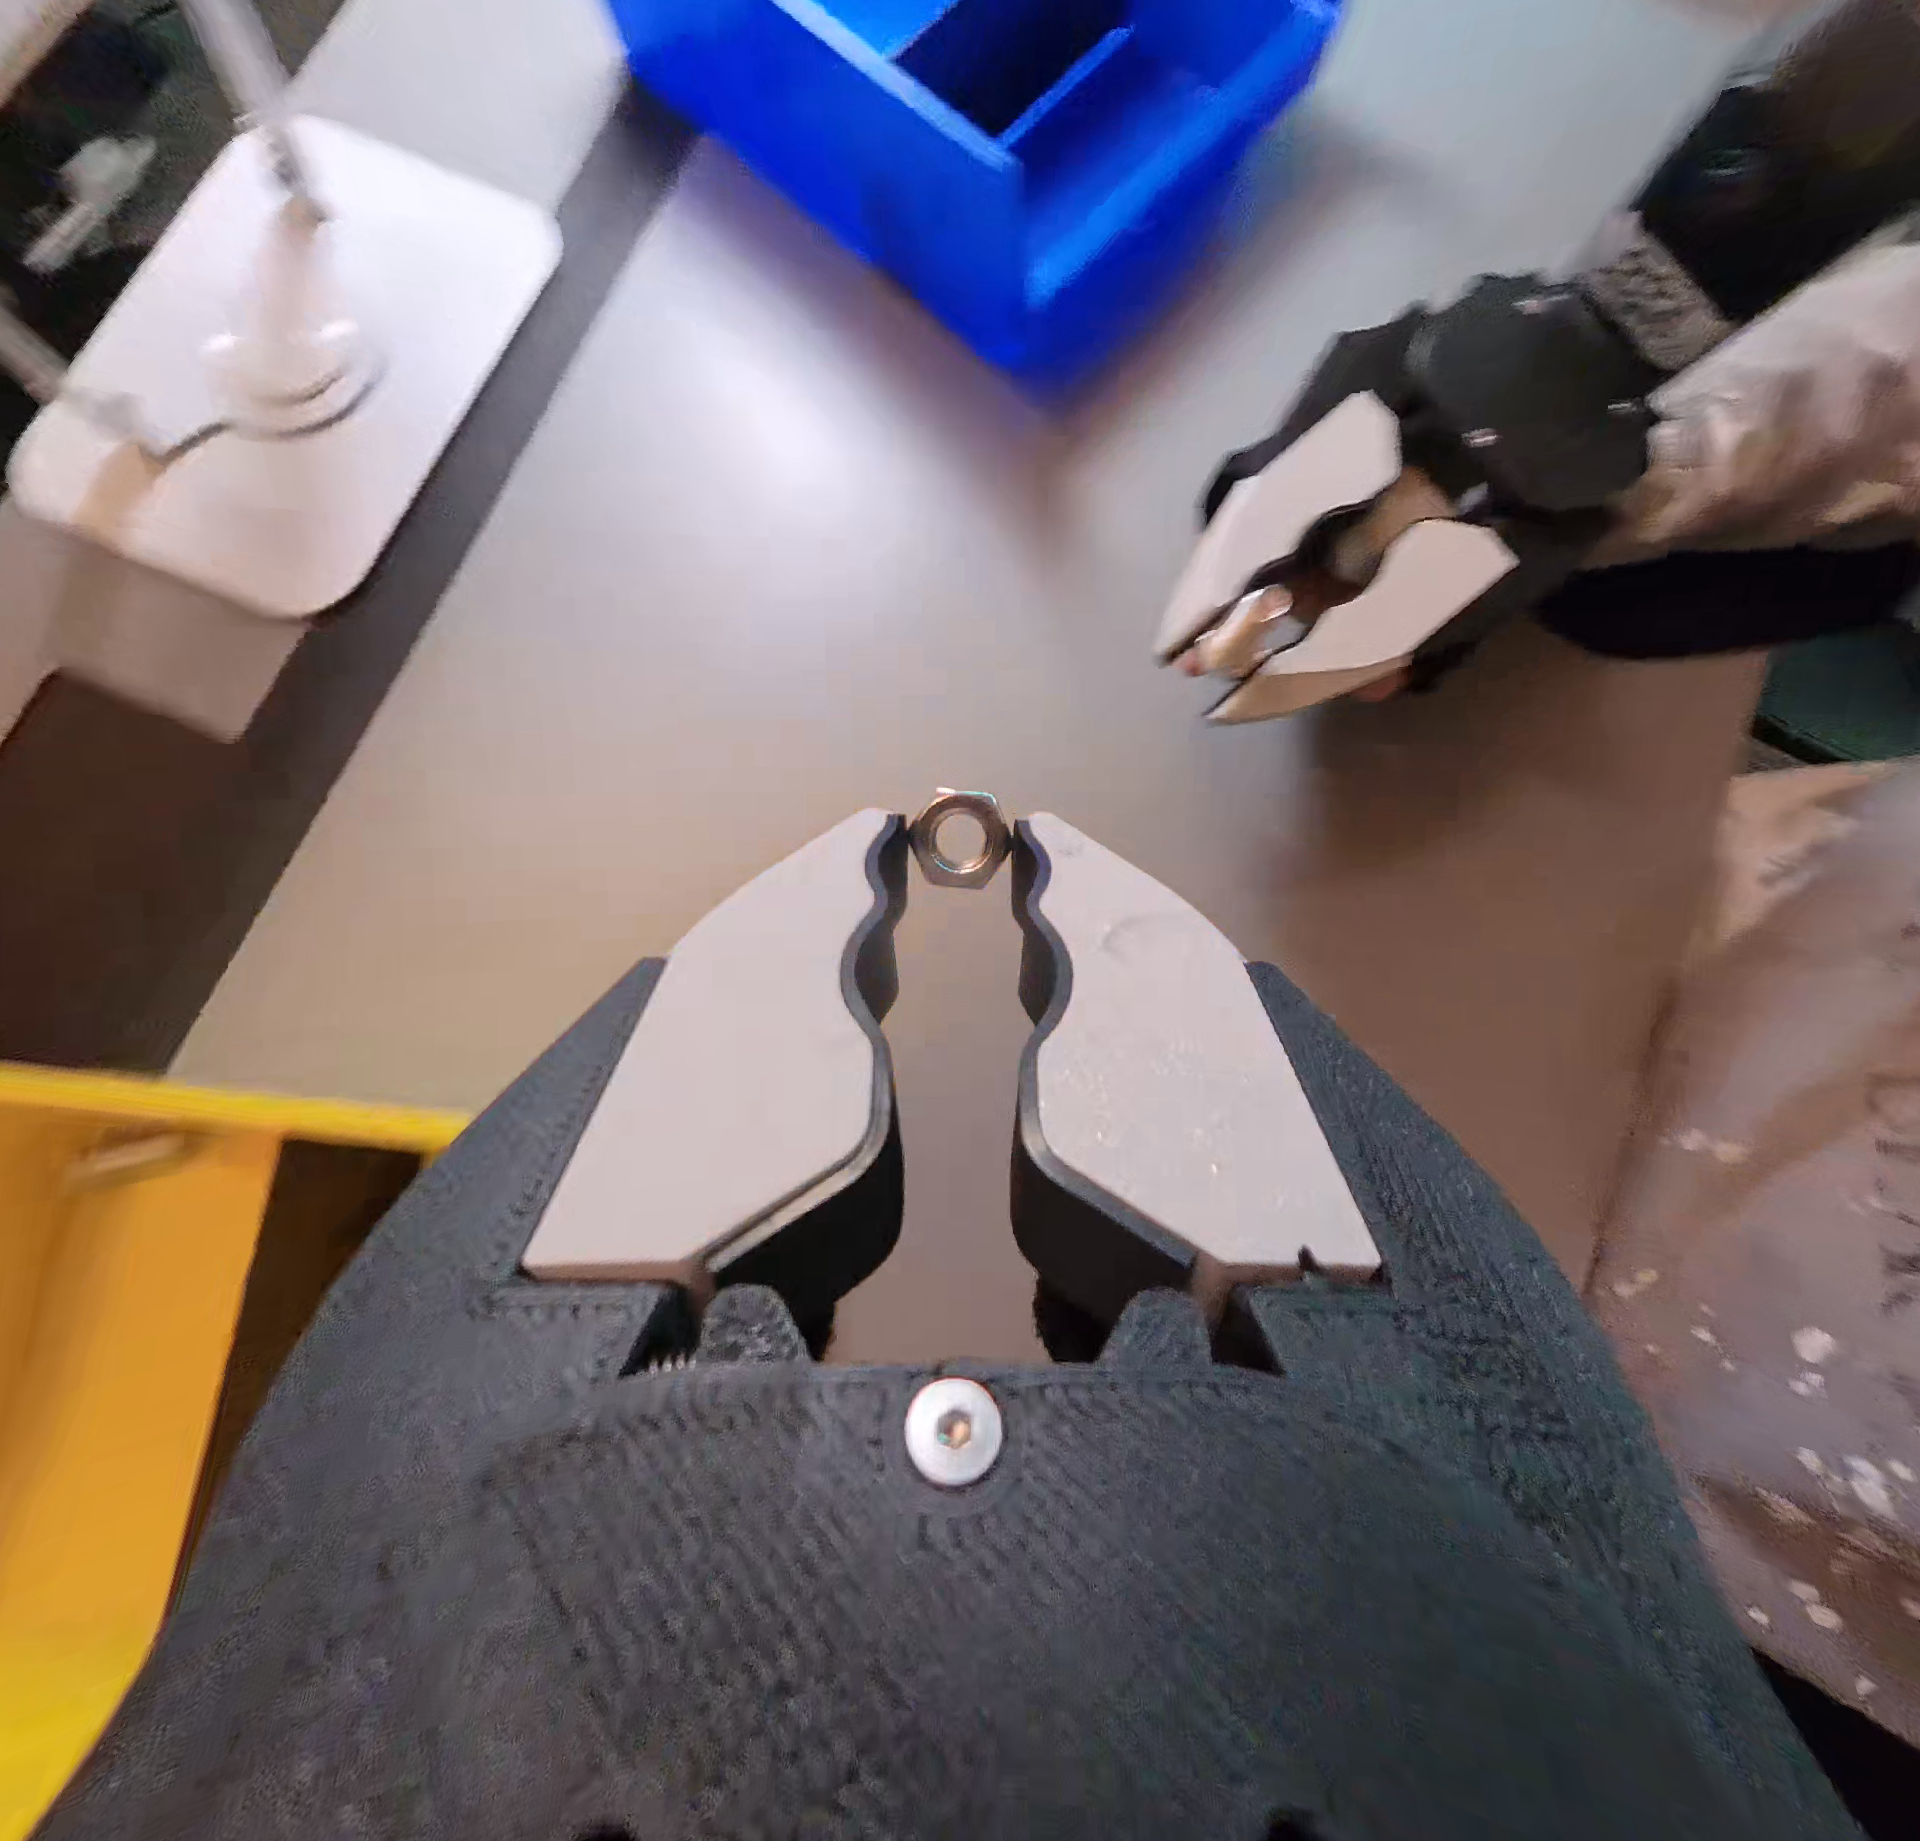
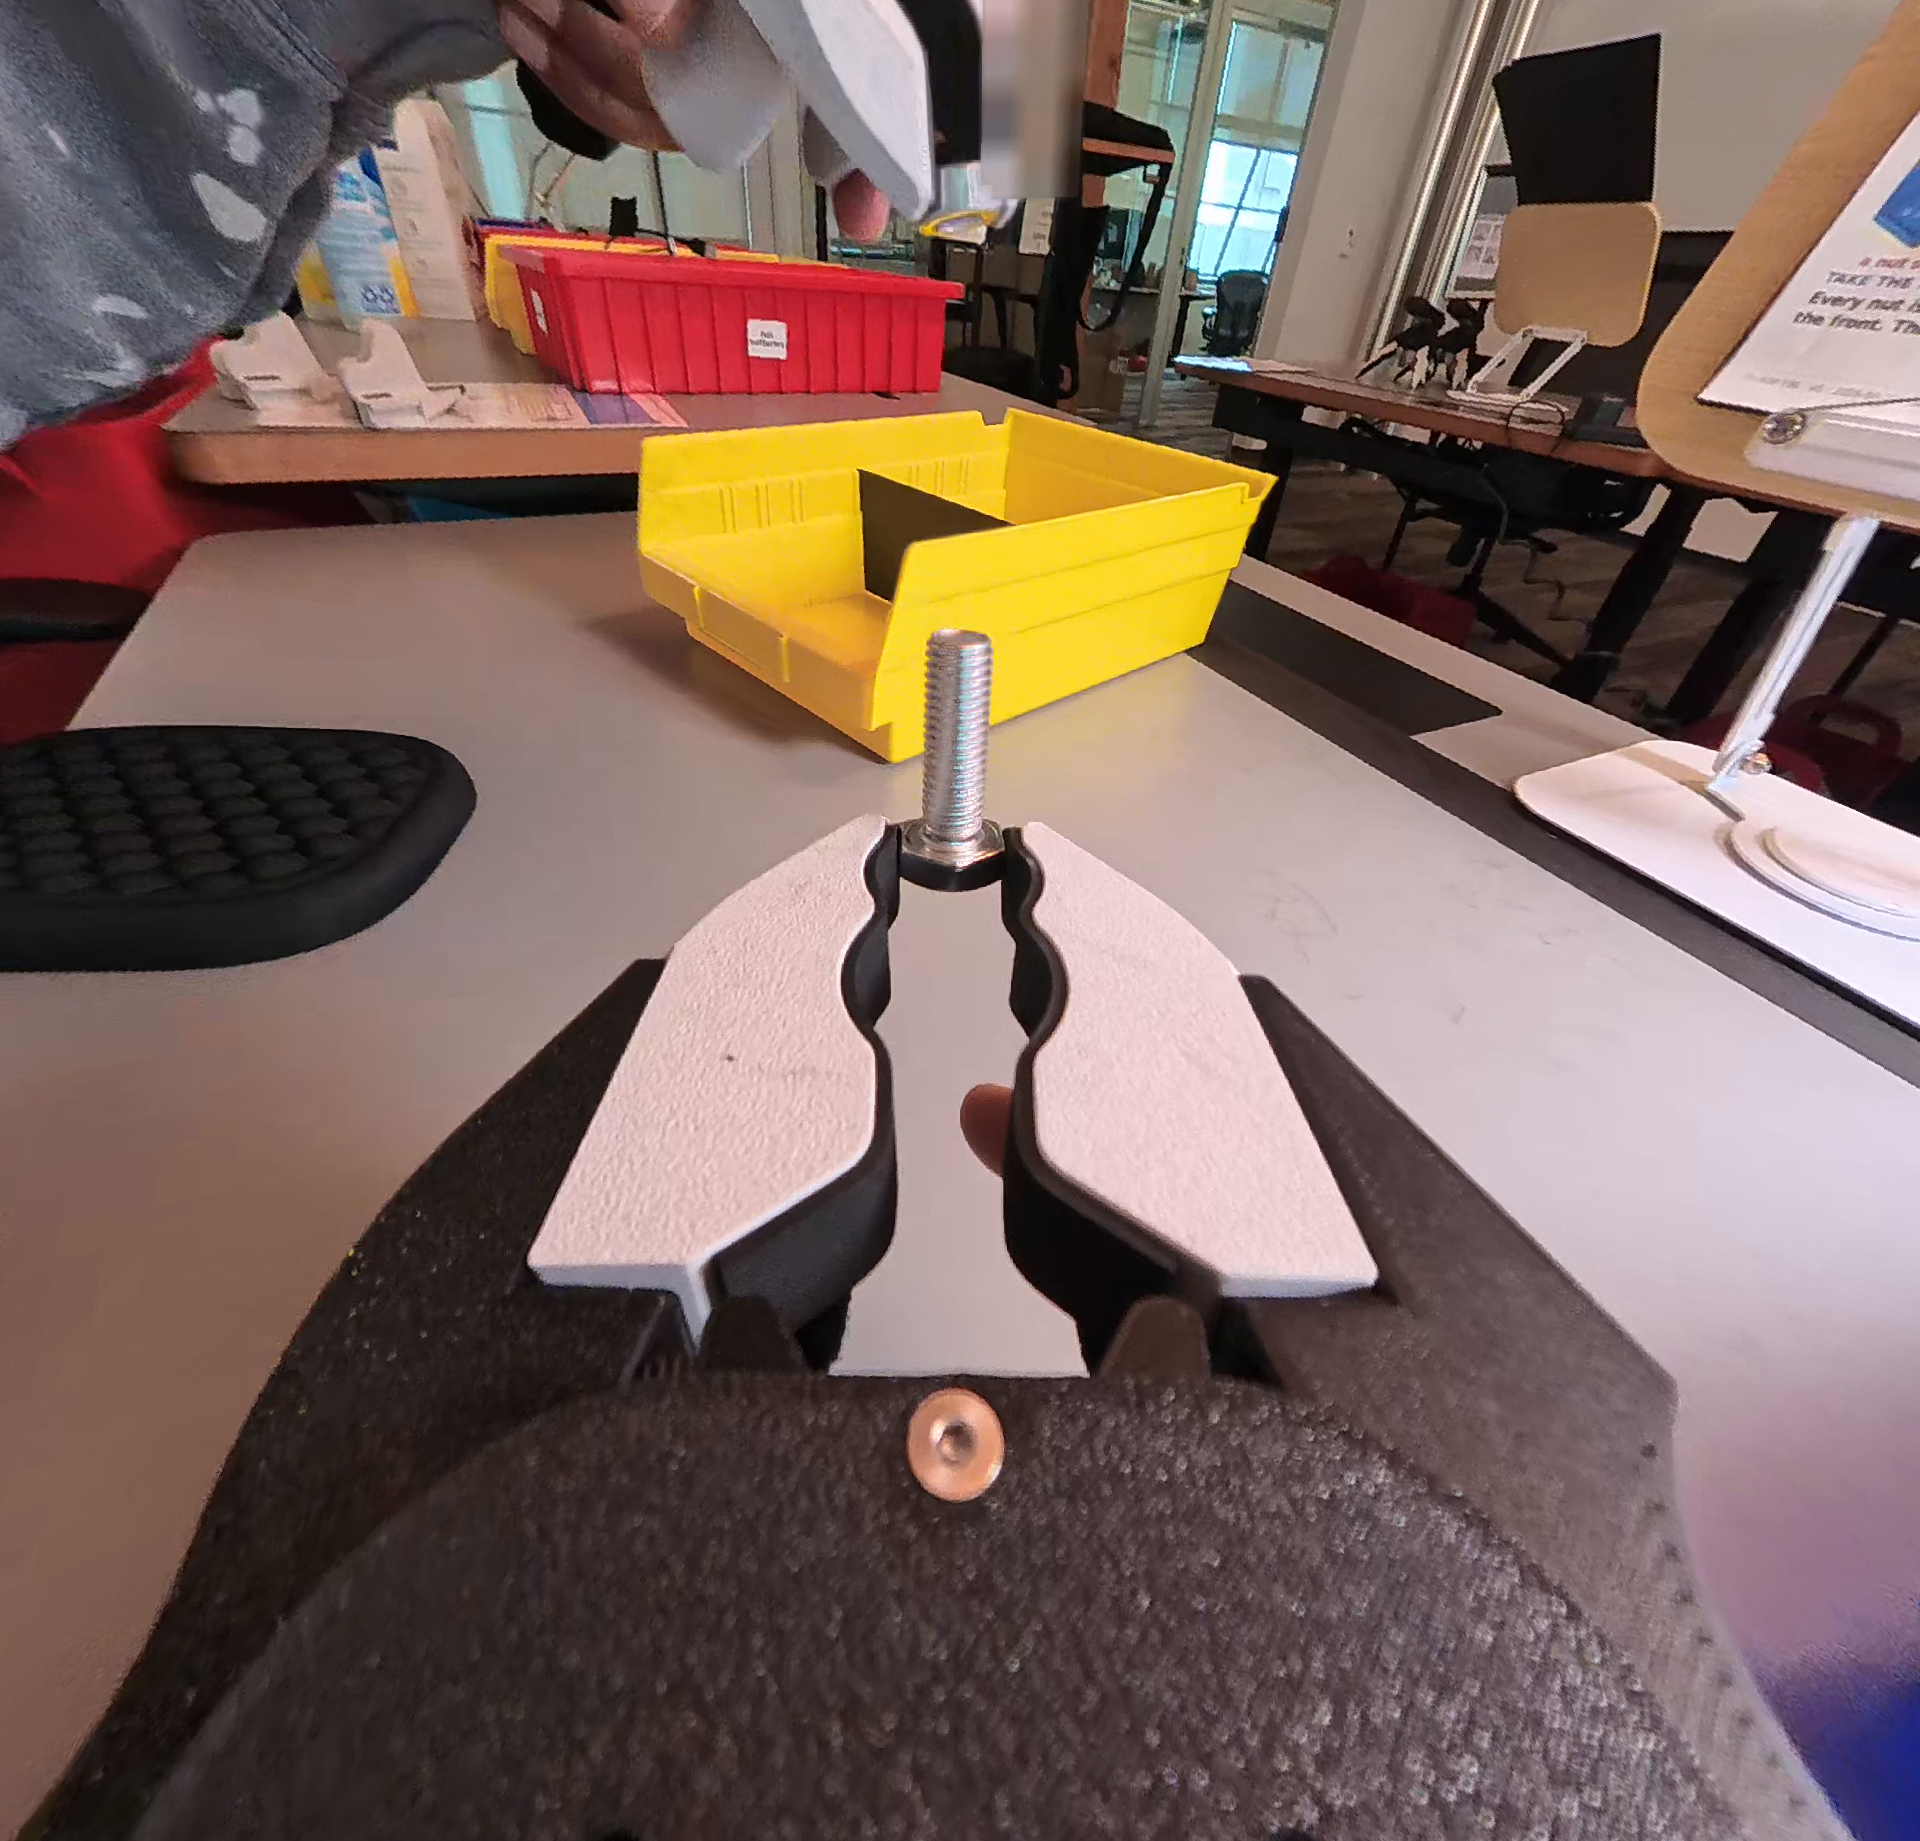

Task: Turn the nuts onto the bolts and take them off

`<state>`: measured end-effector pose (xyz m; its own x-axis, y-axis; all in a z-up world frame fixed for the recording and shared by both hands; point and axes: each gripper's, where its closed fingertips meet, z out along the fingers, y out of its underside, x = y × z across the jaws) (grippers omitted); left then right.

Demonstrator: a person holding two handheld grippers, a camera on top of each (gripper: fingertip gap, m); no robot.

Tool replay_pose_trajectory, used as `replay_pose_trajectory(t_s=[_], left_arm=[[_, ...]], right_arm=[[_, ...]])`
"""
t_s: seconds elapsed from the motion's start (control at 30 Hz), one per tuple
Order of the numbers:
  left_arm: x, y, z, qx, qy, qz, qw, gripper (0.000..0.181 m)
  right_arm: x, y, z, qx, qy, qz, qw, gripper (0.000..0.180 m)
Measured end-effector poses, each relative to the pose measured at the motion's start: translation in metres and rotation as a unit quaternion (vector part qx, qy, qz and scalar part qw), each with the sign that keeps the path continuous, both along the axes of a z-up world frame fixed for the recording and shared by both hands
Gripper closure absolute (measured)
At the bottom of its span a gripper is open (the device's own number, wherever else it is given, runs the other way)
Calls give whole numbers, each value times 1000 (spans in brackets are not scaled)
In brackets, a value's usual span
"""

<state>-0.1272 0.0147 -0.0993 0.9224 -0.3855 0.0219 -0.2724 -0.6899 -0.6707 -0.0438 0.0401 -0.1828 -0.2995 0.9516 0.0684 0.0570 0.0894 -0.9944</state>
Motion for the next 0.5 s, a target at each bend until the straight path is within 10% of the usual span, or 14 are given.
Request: replay_pose_trajectory(t_s=[0.5], left_arm=[[98, 22, -46, -70, 11, -168, 983, 160]], right_arm=[[-1, -11, -3, 3, -7, 2, 1000, 161]])
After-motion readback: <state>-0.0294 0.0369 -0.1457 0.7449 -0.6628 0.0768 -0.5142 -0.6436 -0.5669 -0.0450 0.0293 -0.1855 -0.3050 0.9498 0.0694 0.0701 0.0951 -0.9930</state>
